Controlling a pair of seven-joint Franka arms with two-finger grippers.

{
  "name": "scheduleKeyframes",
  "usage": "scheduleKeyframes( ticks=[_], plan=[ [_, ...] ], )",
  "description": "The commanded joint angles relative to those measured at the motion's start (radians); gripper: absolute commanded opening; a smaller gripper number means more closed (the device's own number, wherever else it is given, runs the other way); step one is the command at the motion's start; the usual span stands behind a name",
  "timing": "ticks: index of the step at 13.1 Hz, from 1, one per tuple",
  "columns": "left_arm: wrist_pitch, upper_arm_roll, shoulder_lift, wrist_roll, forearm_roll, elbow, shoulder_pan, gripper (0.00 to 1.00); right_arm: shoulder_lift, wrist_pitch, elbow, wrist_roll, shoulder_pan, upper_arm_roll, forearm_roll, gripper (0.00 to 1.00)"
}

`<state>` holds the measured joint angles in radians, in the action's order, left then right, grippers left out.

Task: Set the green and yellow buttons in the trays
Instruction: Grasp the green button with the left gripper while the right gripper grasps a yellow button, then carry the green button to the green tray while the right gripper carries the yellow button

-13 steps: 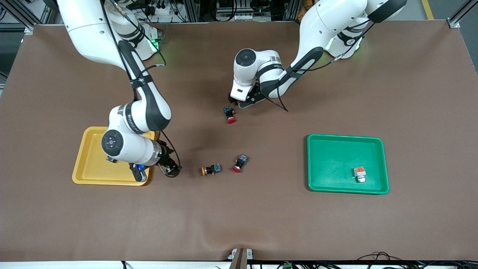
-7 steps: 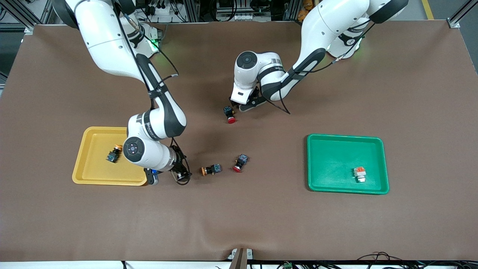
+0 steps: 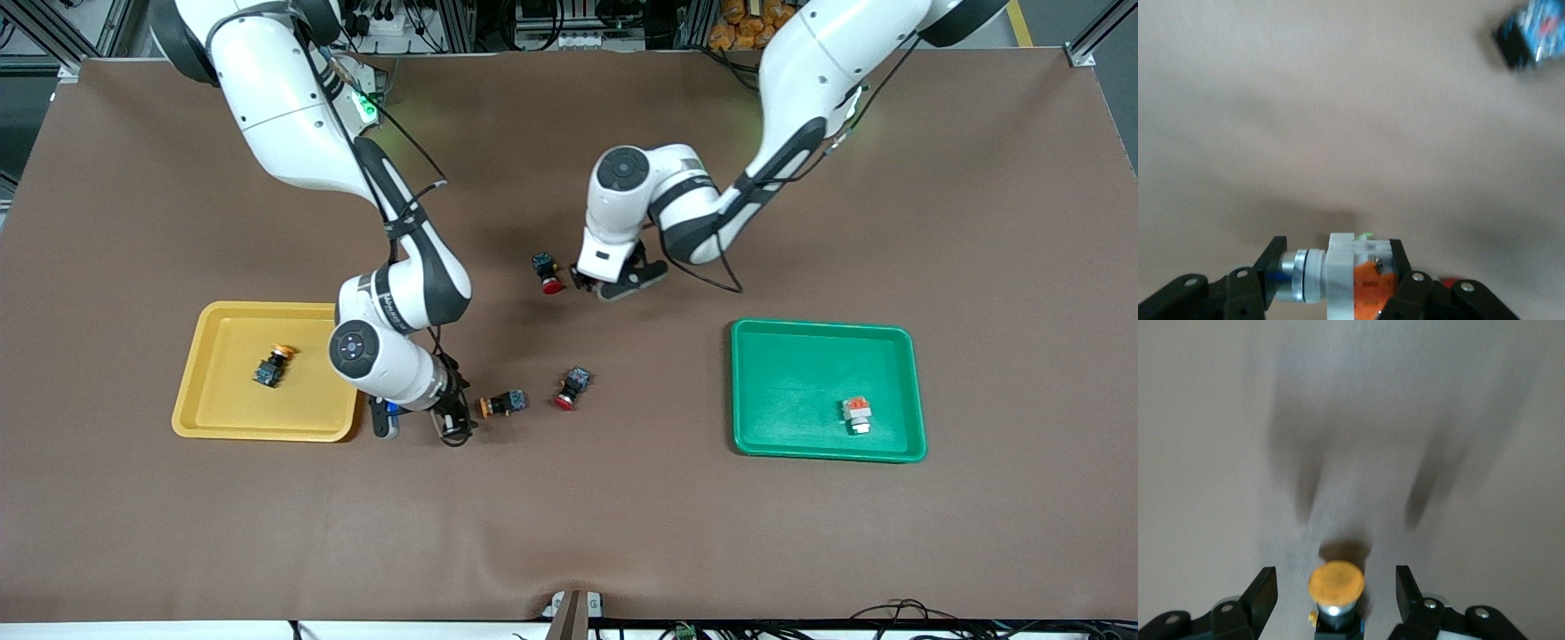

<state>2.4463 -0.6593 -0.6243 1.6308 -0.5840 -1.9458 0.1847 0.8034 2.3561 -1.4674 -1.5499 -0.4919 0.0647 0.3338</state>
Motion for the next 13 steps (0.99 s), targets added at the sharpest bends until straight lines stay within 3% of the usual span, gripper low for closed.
scheduleKeyframes(
  ticks=[1, 6, 8, 9, 13],
  plan=[
    [-0.044, -0.008, 0.029, -0.066, -0.019, 0.034, -0.053, 0.00, 0.045, -0.001, 0.065, -0.042, -0.019, 0.001, 0.010, 0.79],
    [-0.131, -0.006, -0.003, -0.244, 0.000, 0.175, -0.137, 0.00, 0.095, 0.000, 0.093, -0.068, -0.050, 0.003, 0.002, 0.74],
    [-0.142, -0.005, -0.021, -0.310, 0.000, 0.218, -0.168, 0.00, 0.108, 0.015, 0.094, -0.052, -0.053, 0.003, -0.006, 0.32],
    [-0.157, -0.005, -0.034, -0.340, 0.000, 0.246, -0.180, 0.00, 0.106, 0.012, 0.094, -0.035, -0.048, 0.003, -0.013, 0.00],
    [-0.250, 0.019, -0.055, -0.506, 0.038, 0.346, -0.197, 0.00, 0.082, -0.113, 0.126, 0.034, 0.001, 0.001, -0.015, 0.00]
  ],
)
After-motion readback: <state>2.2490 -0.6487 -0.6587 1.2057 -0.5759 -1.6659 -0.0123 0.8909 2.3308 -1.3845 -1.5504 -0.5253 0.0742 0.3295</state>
